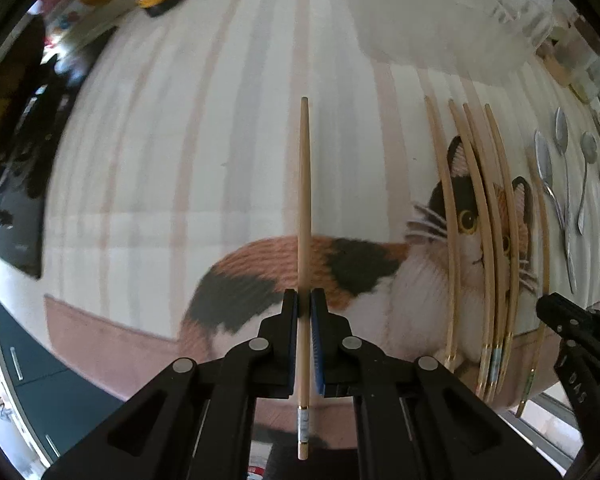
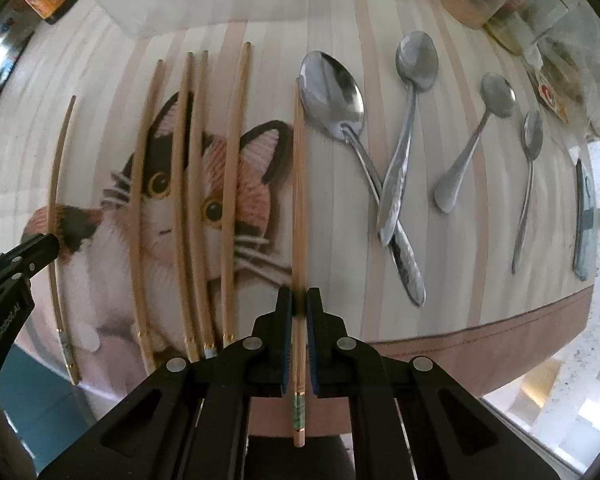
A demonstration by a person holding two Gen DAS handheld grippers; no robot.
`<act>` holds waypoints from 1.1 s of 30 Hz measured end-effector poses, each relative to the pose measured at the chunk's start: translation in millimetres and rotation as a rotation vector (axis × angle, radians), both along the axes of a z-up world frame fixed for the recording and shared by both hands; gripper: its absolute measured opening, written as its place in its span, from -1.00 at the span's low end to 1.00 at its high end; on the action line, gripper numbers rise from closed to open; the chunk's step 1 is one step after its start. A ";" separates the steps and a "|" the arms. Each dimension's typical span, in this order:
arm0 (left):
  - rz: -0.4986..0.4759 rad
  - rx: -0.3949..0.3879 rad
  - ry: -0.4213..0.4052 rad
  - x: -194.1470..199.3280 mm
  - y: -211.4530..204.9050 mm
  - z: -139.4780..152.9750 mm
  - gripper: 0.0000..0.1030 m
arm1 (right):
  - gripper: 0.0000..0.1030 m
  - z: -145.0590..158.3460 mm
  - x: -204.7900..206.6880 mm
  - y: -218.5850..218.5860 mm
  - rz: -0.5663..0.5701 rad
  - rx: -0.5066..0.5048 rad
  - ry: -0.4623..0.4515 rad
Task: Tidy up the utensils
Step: 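Lift the held chopstick with the right tool while the left tool lifts its chopstick, then carry the chopstick into the clear basket and open the right tool while the left tool does likewise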
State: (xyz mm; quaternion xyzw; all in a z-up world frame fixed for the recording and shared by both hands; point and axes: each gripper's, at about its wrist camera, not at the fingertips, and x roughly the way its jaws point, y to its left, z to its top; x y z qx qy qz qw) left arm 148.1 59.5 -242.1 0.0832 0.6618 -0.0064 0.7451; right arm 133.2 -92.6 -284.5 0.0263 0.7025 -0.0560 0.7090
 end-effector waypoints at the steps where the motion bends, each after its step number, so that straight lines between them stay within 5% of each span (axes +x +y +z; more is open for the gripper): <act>1: 0.008 0.007 -0.014 -4.2 2.1 5.4 -0.92 | -0.86 3.5 -7.1 -2.2 0.003 0.011 -0.013; 10: 0.078 0.036 -0.148 -44.3 1.7 67.8 -0.92 | -0.86 48.0 -41.7 -10.9 0.036 0.122 -0.115; 18: 0.106 -0.044 -0.236 -48.6 -14.8 128.5 -0.92 | -0.86 108.3 -59.6 -33.9 0.056 0.234 -0.225; 26: 0.047 -0.183 -0.282 37.4 -53.3 184.7 -0.92 | -0.86 174.1 14.5 -69.7 -0.042 0.326 -0.354; 33: 0.005 -0.262 -0.221 155.2 -79.1 188.0 -0.92 | -0.86 192.3 126.3 -94.2 -0.123 0.351 -0.376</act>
